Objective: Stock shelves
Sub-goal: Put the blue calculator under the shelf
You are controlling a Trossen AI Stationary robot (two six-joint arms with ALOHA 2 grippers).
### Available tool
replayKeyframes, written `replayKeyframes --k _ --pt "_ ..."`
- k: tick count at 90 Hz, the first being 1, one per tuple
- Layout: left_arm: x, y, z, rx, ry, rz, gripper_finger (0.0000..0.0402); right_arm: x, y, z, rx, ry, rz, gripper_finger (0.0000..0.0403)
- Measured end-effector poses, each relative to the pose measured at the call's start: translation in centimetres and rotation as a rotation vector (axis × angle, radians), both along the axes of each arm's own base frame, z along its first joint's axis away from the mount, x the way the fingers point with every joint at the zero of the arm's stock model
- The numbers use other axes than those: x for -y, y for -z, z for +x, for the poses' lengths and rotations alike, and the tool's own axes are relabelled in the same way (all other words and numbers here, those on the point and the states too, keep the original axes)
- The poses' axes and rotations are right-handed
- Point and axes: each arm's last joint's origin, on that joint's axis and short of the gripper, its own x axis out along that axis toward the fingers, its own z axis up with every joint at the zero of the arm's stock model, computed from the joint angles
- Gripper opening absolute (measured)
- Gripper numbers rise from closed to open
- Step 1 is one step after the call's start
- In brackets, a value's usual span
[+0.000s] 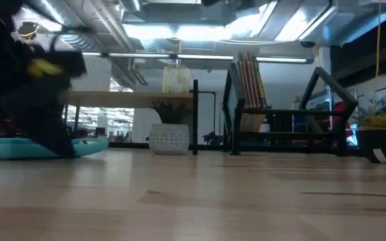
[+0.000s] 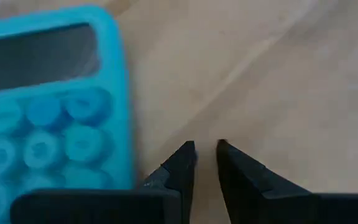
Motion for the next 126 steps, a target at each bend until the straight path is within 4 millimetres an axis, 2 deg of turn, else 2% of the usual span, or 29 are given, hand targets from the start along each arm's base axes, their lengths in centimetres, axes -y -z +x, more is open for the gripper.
replayKeyframes --k 33,58,100,126 --pt "-4.6 1.5 -1.0 -0.154 -0.049 0.181 0.0052 0.3 0.0 0.5 0.026 0.017 0.020 0.0209" --pt "-8.4 2.2 -1.7 -0.199 -0.210 0.246 0.0052 0.5 0.0 0.6 0.024 0.019 0.017 0.0209" --pt "-12.2 2.4 -1.4 -0.164 -0.427 0.262 0.0052 0.4 0.0 0.6 0.012 0.009 0.033 0.0209" --pt "-14.0 3.2 -3.1 -0.198 -0.515 0.304 0.0052 0.3 0.0 0.7 0.018 0.004 0.055 0.0209"
